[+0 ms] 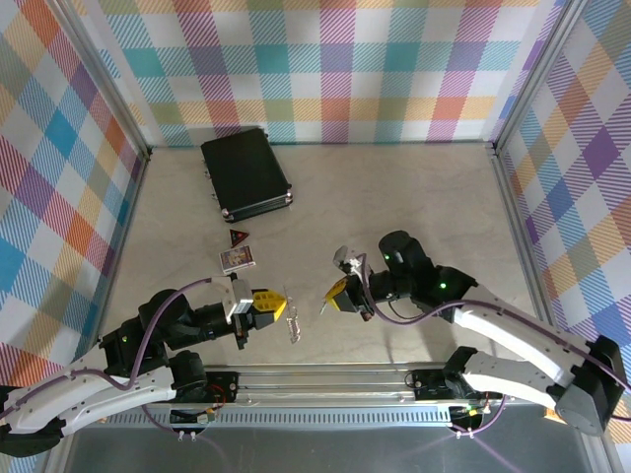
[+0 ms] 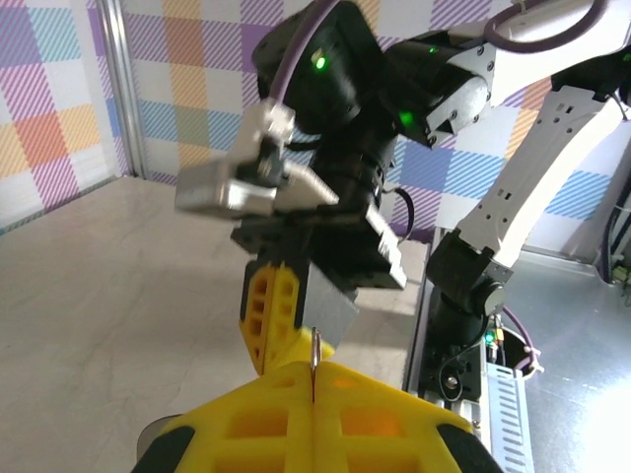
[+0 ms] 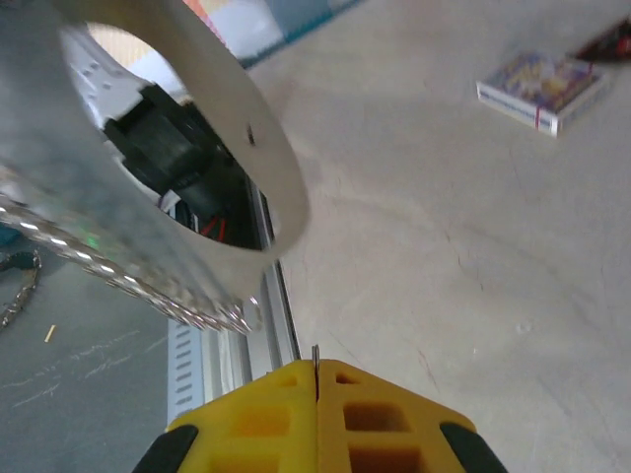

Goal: Put the keys on the keyring

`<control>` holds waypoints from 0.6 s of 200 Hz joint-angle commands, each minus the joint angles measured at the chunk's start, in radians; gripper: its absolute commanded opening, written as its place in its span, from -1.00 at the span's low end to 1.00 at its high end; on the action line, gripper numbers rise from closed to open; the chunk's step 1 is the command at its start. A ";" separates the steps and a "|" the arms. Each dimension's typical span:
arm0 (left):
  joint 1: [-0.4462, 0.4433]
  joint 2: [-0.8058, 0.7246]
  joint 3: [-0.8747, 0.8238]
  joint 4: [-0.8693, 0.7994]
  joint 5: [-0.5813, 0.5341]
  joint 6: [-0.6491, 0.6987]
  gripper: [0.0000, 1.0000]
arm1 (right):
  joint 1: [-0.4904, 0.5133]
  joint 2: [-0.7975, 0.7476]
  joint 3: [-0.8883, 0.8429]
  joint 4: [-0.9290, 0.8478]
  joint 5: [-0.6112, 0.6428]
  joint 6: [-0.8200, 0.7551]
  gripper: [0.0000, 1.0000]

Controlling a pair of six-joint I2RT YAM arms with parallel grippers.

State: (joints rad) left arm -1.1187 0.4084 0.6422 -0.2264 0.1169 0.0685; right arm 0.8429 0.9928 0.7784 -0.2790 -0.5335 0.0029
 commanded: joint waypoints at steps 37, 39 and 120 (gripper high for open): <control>-0.007 0.029 0.053 0.105 0.122 -0.041 -1.00 | 0.033 -0.128 0.062 0.105 -0.031 -0.086 -1.00; -0.008 0.030 0.054 0.106 0.124 -0.041 -1.00 | 0.036 -0.130 0.062 0.111 -0.031 -0.088 -1.00; -0.007 0.103 0.093 0.122 0.160 -0.043 -1.00 | 0.084 -0.176 0.039 0.287 -0.045 -0.076 -1.00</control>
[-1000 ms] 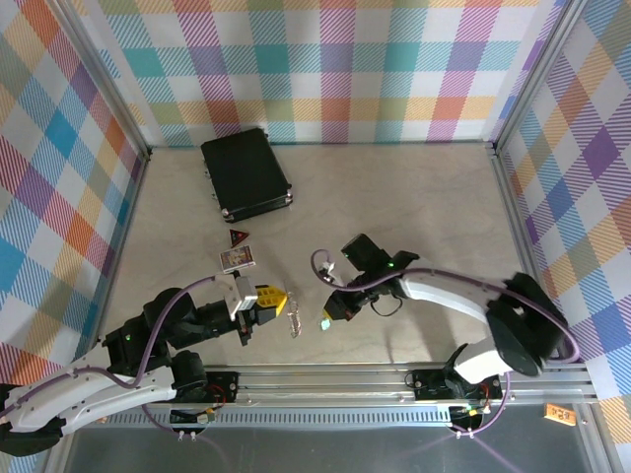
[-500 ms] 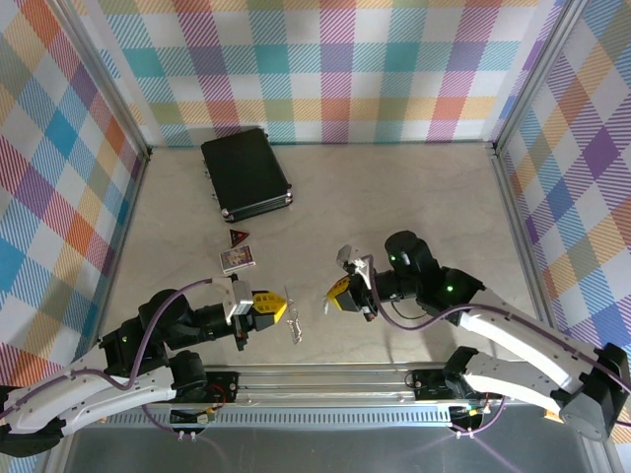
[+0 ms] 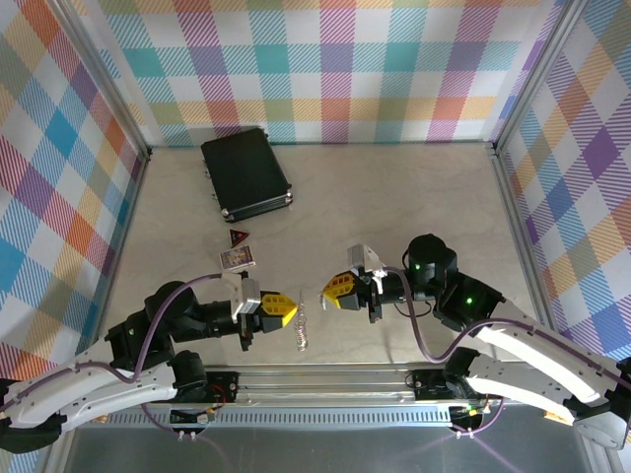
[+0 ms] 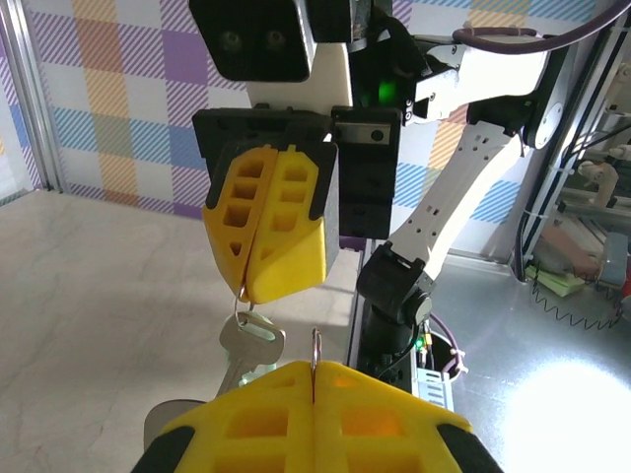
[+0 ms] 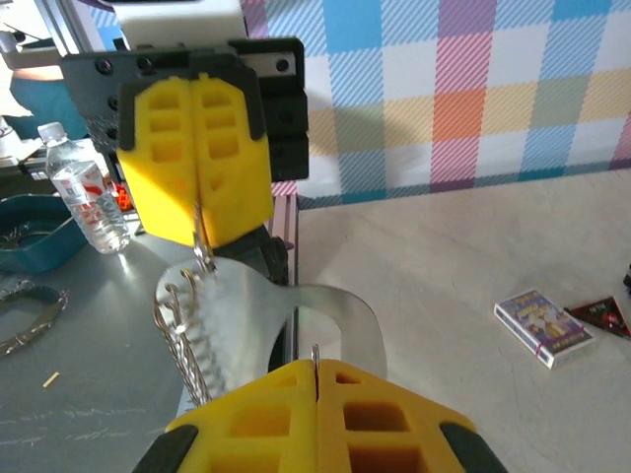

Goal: Put the keys on the keyring

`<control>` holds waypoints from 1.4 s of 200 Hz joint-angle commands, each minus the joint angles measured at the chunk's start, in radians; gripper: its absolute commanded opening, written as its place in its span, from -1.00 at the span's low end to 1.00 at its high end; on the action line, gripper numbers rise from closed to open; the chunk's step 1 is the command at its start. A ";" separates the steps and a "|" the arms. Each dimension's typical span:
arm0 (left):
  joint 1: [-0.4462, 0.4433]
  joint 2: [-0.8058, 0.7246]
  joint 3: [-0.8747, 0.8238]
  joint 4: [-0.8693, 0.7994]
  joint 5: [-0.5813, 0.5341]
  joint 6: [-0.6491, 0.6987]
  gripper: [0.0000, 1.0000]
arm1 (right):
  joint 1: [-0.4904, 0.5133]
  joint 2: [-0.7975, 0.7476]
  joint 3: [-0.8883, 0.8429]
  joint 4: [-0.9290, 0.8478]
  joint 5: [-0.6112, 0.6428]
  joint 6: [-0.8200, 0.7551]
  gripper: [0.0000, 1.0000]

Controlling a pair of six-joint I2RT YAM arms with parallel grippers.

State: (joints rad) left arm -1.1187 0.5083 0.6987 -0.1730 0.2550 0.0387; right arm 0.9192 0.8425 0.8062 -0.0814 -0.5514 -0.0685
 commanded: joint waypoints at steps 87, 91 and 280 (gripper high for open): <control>-0.007 0.012 0.016 0.110 -0.050 -0.001 -1.00 | 0.045 -0.015 -0.007 0.163 -0.006 0.073 -1.00; -0.007 0.013 0.016 0.111 -0.052 -0.002 -1.00 | 0.048 -0.014 -0.008 0.166 -0.004 0.075 -1.00; -0.007 0.016 -0.015 0.179 -0.060 -0.022 -1.00 | 0.119 0.013 -0.035 0.287 0.070 0.078 -1.00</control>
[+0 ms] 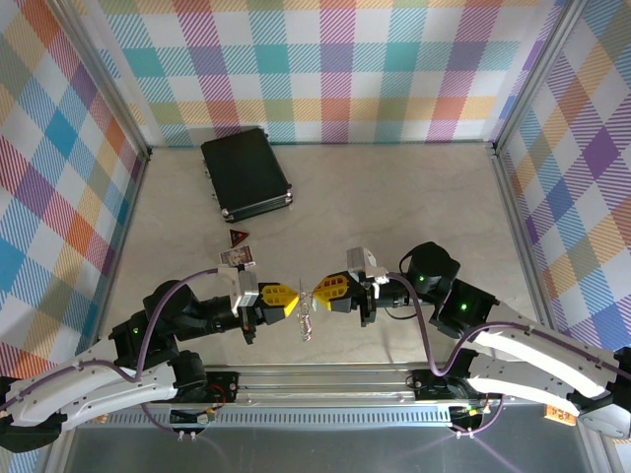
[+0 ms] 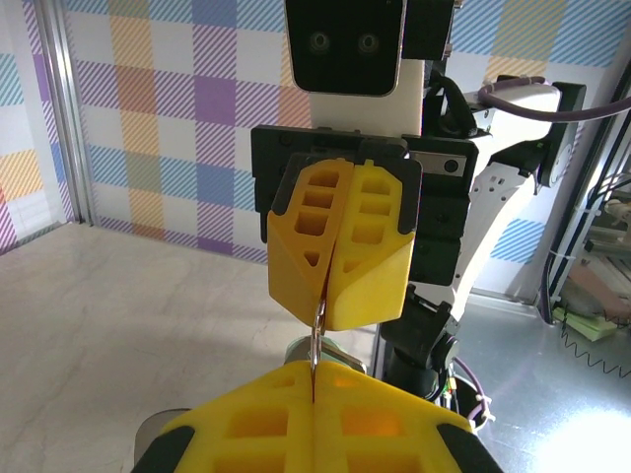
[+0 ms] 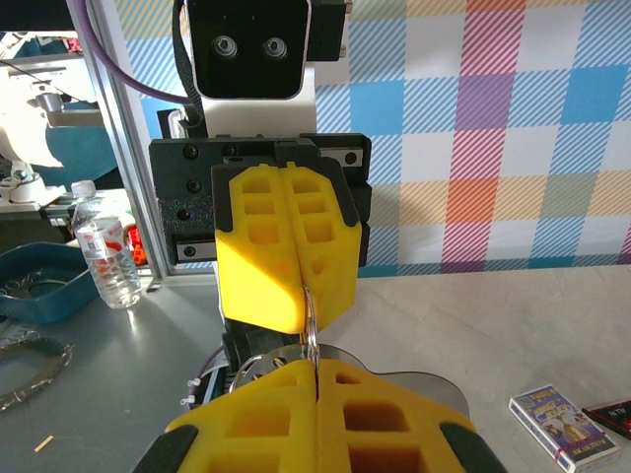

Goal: Put the keys on the keyring

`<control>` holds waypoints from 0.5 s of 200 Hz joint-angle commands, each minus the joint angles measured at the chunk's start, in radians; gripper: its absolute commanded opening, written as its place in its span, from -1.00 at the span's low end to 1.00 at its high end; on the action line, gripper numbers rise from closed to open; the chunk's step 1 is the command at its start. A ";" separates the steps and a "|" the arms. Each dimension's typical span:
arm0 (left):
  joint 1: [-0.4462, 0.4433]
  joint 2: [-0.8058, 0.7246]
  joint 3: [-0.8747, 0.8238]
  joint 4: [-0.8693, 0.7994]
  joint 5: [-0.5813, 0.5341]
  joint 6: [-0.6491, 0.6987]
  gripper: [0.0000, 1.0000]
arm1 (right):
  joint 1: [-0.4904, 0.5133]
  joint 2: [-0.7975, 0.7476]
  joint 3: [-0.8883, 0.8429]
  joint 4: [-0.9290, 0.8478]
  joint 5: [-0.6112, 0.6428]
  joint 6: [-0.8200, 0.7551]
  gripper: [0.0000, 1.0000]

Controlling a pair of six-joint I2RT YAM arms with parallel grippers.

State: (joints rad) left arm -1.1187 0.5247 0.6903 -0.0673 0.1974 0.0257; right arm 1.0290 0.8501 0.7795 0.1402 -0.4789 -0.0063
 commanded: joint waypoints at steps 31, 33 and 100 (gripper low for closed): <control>-0.007 0.000 -0.007 0.075 -0.002 -0.011 -1.00 | 0.009 0.010 -0.012 0.076 -0.004 0.018 -1.00; -0.007 0.000 -0.006 0.075 -0.001 -0.010 -1.00 | 0.009 0.010 -0.012 0.078 -0.004 0.019 -1.00; -0.007 -0.012 -0.009 0.076 -0.021 -0.008 -1.00 | 0.010 -0.006 -0.021 0.079 0.018 0.017 -1.00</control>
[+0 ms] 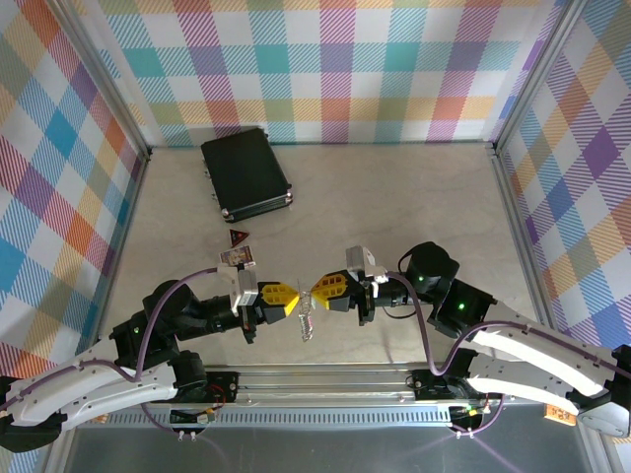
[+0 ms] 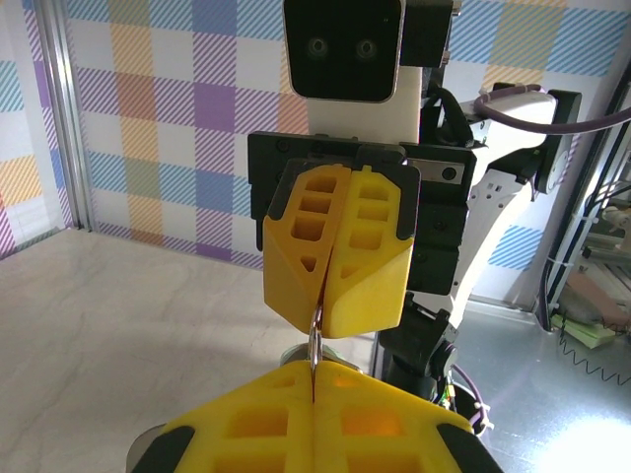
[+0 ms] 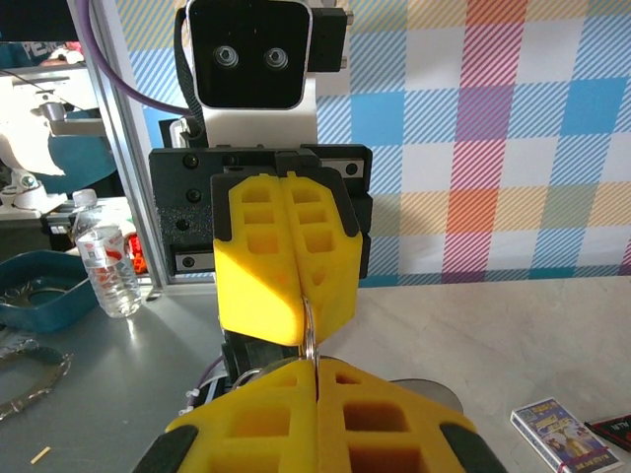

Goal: Put the keys on the keyring

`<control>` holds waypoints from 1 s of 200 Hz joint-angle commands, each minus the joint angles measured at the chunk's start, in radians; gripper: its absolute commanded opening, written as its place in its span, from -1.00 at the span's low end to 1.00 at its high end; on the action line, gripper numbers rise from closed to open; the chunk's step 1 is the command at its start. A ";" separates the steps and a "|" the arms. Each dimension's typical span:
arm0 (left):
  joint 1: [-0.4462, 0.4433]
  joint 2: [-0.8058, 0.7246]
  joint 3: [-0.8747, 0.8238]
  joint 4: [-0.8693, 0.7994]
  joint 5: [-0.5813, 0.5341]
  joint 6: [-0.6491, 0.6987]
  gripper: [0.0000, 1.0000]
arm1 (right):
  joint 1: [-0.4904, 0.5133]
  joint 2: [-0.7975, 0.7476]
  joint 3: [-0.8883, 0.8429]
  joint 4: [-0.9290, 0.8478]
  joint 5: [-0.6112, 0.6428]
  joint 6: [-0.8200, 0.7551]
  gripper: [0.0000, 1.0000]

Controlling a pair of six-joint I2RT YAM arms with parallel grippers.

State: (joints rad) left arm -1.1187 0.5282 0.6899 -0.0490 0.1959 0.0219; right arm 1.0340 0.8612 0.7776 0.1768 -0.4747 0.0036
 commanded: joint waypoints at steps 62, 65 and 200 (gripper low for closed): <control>-0.007 -0.022 -0.013 0.057 -0.023 -0.001 -1.00 | 0.006 -0.024 -0.026 0.047 0.021 0.008 -1.00; -0.007 -0.022 -0.012 0.057 -0.024 0.000 -1.00 | 0.006 -0.026 -0.027 0.047 0.021 0.008 -1.00; -0.007 -0.014 -0.009 0.061 -0.015 0.001 -1.00 | 0.006 -0.011 -0.034 0.078 0.008 0.015 -1.00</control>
State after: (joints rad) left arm -1.1187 0.5198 0.6777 -0.0456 0.1780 0.0219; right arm 1.0340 0.8429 0.7513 0.2031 -0.4538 0.0116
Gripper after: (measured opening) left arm 0.049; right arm 0.050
